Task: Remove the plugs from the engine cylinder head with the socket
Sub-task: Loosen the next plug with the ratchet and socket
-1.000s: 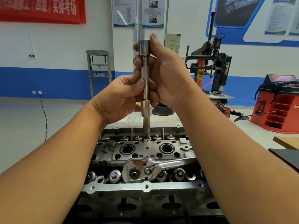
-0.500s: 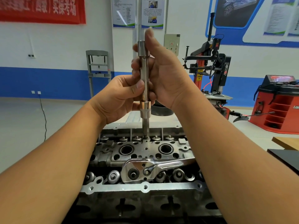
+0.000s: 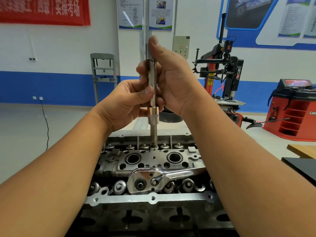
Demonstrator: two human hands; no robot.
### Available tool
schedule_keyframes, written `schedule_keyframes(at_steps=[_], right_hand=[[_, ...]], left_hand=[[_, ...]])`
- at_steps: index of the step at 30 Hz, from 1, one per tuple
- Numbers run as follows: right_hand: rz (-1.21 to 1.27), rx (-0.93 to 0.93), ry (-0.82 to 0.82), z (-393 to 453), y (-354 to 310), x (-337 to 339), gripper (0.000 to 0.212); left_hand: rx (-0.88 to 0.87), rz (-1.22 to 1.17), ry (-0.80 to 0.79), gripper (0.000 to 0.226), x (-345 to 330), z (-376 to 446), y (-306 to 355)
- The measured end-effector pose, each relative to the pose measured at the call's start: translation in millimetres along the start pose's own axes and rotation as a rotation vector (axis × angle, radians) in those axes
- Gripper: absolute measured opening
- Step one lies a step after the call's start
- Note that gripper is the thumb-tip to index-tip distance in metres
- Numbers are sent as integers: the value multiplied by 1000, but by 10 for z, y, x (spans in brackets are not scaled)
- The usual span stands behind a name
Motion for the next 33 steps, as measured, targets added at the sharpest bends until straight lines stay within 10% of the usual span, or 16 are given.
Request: schedule_keyframes(at_steps=[33], right_hand=[[57,19,-13,16,-13,6,35]], left_hand=[[41,-114,-134,38,12,-29,15]])
Point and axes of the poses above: each hand's wrist, its own z-axis towards the middle knuckle, its own x-axis out of the back of the hand, y = z × x, the point moved 2 cm from there along z, towards the middle knuckle, and after that the axes turned 5 degrees about y, right-handed, at the moved point
